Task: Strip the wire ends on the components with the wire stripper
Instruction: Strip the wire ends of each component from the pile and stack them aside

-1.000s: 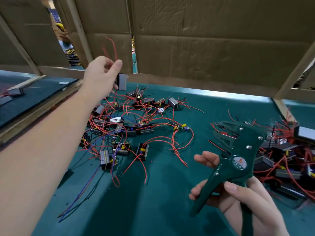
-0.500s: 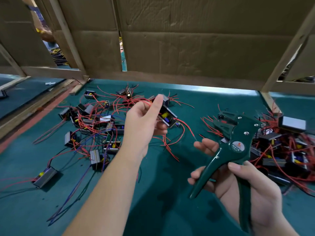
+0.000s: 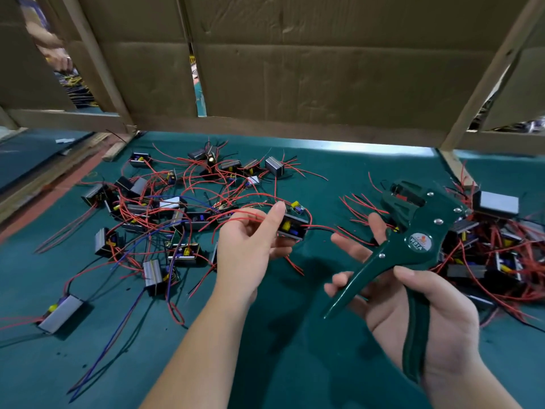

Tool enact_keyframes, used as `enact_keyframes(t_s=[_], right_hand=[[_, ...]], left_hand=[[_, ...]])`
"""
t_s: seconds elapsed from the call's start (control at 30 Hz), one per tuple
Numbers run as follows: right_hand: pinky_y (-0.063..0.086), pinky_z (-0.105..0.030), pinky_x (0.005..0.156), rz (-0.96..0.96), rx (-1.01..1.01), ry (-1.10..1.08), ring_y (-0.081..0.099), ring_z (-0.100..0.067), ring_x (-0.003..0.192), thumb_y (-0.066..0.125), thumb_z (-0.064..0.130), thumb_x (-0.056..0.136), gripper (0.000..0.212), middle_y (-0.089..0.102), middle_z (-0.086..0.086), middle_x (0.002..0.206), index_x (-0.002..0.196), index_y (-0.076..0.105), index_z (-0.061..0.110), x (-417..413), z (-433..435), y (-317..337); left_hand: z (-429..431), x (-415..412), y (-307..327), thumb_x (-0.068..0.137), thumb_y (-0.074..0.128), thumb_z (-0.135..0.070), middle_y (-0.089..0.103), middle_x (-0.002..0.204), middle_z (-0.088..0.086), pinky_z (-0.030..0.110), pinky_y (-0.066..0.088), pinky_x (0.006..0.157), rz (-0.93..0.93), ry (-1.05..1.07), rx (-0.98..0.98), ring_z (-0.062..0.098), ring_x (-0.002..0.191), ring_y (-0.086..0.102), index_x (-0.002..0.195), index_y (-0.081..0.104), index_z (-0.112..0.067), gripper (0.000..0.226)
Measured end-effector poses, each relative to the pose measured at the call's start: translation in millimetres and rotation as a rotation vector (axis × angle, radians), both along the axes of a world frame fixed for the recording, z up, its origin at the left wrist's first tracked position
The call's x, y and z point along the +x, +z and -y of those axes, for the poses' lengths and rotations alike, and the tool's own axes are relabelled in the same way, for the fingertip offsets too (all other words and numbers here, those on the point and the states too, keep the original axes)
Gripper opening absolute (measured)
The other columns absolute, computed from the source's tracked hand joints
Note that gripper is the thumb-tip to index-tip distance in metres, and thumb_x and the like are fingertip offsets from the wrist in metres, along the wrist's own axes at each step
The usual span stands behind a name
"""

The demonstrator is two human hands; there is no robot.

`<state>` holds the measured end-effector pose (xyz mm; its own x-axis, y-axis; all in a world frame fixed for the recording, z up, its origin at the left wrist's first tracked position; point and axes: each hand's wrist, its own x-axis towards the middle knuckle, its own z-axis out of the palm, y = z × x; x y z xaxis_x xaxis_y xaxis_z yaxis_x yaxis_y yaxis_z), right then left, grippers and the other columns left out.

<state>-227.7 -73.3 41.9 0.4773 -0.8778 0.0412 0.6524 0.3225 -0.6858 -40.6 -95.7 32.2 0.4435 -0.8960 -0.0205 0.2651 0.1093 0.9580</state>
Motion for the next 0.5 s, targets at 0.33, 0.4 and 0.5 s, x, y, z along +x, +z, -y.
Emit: enact_keyframes(t_s=[0.33,0.4,0.5], right_hand=[[0.054,-0.052,0.070,-0.167,-0.056,0.052,0.066,-0.040,0.071,0.084,0.019,0.057,0.063,0.062,-0.022,0.123,0.117,0.068,0.008,8,-3,1],[0.053,-0.053,0.069,-0.195,-0.048,0.045,0.065,-0.042,0.070,0.079,0.014,0.061,0.065,0.066,-0.024,0.111,0.124,0.064,0.013,14,-6,-3],[0.053,-0.057,0.071,-0.204,-0.023,-0.025,0.063,-0.046,0.071,0.072,0.009,0.066,0.067,0.061,-0.034,0.084,0.131,0.058,0.011,18,-6,-8]], left_hand=[[-4,0,2,0.077,0.072,-0.035,0.072,0.071,0.010,0.024,0.052,0.047,0.010,0.109,-0.071,0.027,0.058,0.071,0.082,0.051,-0.008,0.034],[-5,-8,2,0.074,0.070,-0.038,0.073,0.071,0.013,0.023,0.050,0.046,-0.011,0.006,-0.058,0.023,0.055,0.069,0.078,0.053,-0.009,0.035],[-8,-13,1,0.075,0.069,-0.040,0.072,0.074,0.017,0.023,0.050,0.045,0.036,-0.137,0.031,0.021,0.054,0.068,0.072,0.059,-0.011,0.031]])
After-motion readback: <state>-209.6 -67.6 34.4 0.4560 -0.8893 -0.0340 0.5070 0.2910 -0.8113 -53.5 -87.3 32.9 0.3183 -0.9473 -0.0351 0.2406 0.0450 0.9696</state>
